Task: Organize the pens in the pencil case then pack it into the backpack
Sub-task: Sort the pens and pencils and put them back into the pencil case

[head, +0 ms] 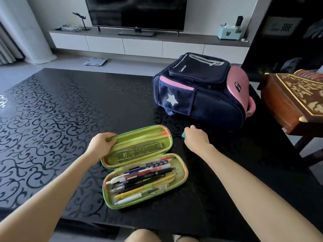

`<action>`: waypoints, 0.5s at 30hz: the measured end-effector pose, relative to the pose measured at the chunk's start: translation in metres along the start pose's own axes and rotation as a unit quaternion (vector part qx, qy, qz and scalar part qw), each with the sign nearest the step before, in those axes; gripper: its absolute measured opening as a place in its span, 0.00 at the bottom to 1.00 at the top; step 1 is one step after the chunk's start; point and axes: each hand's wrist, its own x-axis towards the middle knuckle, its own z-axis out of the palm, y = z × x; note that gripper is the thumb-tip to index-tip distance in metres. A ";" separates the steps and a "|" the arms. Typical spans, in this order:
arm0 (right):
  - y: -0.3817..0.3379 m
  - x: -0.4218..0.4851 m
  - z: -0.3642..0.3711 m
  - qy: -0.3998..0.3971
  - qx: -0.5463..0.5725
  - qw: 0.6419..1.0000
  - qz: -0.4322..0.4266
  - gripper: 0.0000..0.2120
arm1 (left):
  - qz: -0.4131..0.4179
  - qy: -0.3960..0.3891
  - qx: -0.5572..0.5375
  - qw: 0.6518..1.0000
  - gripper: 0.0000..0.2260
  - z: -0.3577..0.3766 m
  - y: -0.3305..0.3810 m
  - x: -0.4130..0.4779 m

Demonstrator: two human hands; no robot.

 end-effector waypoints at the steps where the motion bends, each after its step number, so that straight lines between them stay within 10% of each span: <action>1: 0.003 -0.009 -0.001 0.012 0.027 0.999 0.015 0.11 | 0.002 0.004 0.004 1.000 0.10 0.000 0.000 0.000; 5: 0.004 -0.059 -0.016 0.023 0.210 0.976 0.045 0.07 | 0.020 0.011 0.030 0.999 0.10 0.002 0.005 0.000; 9: -0.021 -0.097 -0.022 -0.060 0.140 0.988 0.032 0.09 | 0.031 0.045 0.063 0.996 0.12 0.009 0.013 -0.005; 15: -0.035 -0.098 -0.015 -0.041 0.150 0.987 0.033 0.10 | 0.282 0.037 0.091 0.954 0.14 0.025 0.031 -0.048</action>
